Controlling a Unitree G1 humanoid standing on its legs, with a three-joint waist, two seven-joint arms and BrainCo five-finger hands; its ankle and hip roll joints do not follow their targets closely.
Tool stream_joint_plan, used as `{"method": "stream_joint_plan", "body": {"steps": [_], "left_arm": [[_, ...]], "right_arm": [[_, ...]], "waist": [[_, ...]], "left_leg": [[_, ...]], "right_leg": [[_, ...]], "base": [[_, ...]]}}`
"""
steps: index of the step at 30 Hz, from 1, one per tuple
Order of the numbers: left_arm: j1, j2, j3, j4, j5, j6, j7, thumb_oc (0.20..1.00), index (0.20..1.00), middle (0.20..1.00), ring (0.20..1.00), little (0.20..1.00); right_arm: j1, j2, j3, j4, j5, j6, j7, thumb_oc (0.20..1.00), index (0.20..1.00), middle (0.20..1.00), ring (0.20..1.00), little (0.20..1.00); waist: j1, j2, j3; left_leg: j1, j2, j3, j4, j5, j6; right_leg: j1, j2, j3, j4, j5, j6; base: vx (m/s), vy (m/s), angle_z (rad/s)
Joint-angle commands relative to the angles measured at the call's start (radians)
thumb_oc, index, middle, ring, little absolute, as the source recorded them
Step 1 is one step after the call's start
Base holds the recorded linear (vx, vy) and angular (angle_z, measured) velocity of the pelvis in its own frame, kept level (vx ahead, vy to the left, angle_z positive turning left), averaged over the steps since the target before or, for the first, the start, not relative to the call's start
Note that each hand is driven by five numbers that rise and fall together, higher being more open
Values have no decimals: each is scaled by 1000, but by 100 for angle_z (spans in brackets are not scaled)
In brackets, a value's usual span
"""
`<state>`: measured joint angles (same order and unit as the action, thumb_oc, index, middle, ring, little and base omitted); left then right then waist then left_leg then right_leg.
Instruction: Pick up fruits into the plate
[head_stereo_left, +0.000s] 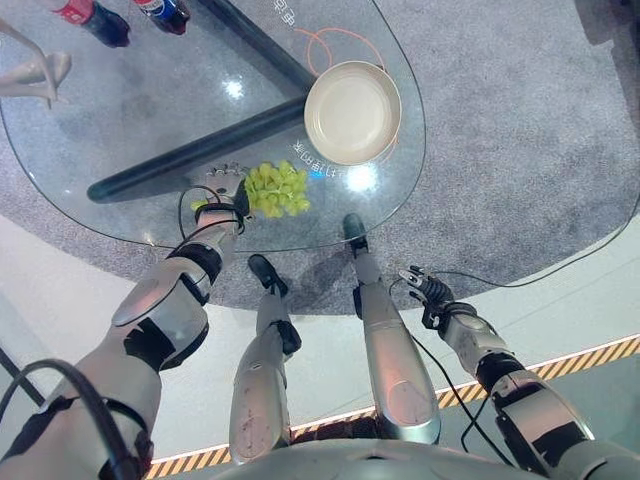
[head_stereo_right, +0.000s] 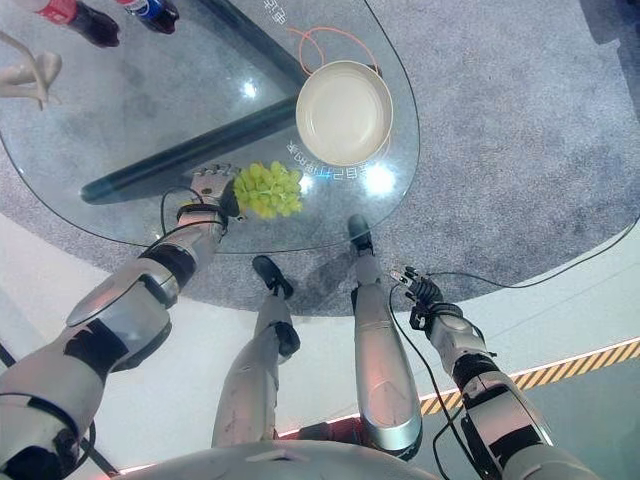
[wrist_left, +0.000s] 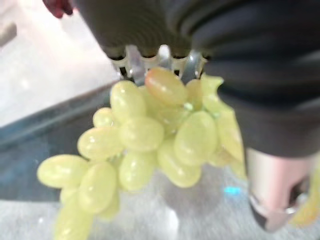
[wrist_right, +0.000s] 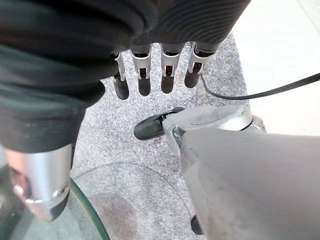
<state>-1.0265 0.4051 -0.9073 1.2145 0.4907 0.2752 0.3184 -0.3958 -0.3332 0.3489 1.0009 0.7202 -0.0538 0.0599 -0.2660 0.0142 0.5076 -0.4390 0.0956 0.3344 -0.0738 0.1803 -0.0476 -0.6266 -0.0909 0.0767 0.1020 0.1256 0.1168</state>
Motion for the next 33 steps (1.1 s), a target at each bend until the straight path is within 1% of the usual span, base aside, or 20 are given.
{"method": "stream_joint_plan", "body": {"steps": [1, 2, 3, 4, 5, 8, 13, 21, 27, 33], "left_arm": [[-8, -13, 30, 111, 52, 27, 29, 1000, 1000, 1000, 1000, 1000], [-16, -13, 29, 117, 76, 41, 63, 1000, 1000, 1000, 1000, 1000], [-26, -13, 29, 123, 93, 52, 75, 1000, 1000, 1000, 1000, 1000], [-31, -12, 29, 125, 94, 50, 75, 1000, 1000, 1000, 1000, 1000], [-35, -11, 29, 128, 89, 34, 86, 200, 200, 200, 200, 200], [-40, -8, 30, 130, 96, 30, 77, 200, 200, 200, 200, 200], [-42, -7, 25, 137, 101, 6, 87, 200, 200, 200, 200, 200], [-41, 3, 30, 138, 85, -8, 82, 200, 200, 200, 200, 200], [-25, 14, 47, 133, 45, -42, 96, 200, 200, 200, 200, 200], [7, 39, 77, 115, 23, -88, 108, 200, 200, 200, 200, 200]], "right_arm": [[7, 11, 17, -7, 42, -24, -4, 1000, 1000, 1000, 1000, 1000], [8, 12, 18, -10, 50, -26, -4, 1000, 1000, 1000, 1000, 1000], [9, 15, 18, -8, 51, -31, -3, 1000, 1000, 1000, 1000, 1000], [9, 16, 18, -6, 53, -34, -3, 1000, 1000, 1000, 1000, 1000], [11, 17, 19, -5, 58, -38, -3, 1000, 1000, 1000, 1000, 1000], [18, 19, 16, -6, 64, -44, 1, 1000, 1000, 1000, 1000, 1000], [25, 21, 17, -17, 74, -43, -3, 1000, 1000, 1000, 1000, 1000], [23, 19, 11, -11, 62, -45, -2, 1000, 1000, 1000, 1000, 1000], [21, 16, 2, 5, 46, -43, -11, 1000, 1000, 1000, 1000, 1000], [23, 10, -17, 29, 26, -48, -5, 1000, 1000, 1000, 1000, 1000]], "waist": [[0, -36, 12], [-1, -40, 12], [-2, -42, 12], [-2, -44, 12], [0, -46, 12], [1, -49, 12], [4, -54, 12], [8, -50, 12], [19, -42, 12], [38, -32, 12]], "left_leg": [[-86, 24, -88, 158, -137, -54], [-98, 25, -88, 163, -136, -55], [-107, 26, -87, 164, -136, -57], [-111, 26, -87, 164, -136, -57], [-115, 26, -88, 165, -136, -58], [-121, 26, -92, 166, -137, -59], [-117, 27, -97, 161, -136, -59], [-87, 27, -106, 153, -133, -60], [-30, 25, -109, 132, -134, -58], [59, 20, -123, 104, -142, -54]], "right_leg": [[-42, 69, -56, 84, -96, -40], [-53, 71, -56, 89, -96, -40], [-61, 72, -58, 90, -96, -40], [-64, 72, -59, 89, -95, -39], [-68, 71, -60, 87, -93, -39], [-73, 72, -61, 88, -91, -37], [-69, 71, -65, 85, -89, -37], [-39, 69, -64, 82, -91, -36], [19, 64, -69, 68, -96, -35], [108, 49, -79, 49, -102, -29]], "base": [[-27, -42, 1], [-38, -54, 2], [-38, -53, 2], [-36, -57, 1], [-25, -47, 1], [-16, -50, 1], [-12, -31, 1], [-4, 9, 1], [-6, 39, 3], [17, 54, 3]]}}
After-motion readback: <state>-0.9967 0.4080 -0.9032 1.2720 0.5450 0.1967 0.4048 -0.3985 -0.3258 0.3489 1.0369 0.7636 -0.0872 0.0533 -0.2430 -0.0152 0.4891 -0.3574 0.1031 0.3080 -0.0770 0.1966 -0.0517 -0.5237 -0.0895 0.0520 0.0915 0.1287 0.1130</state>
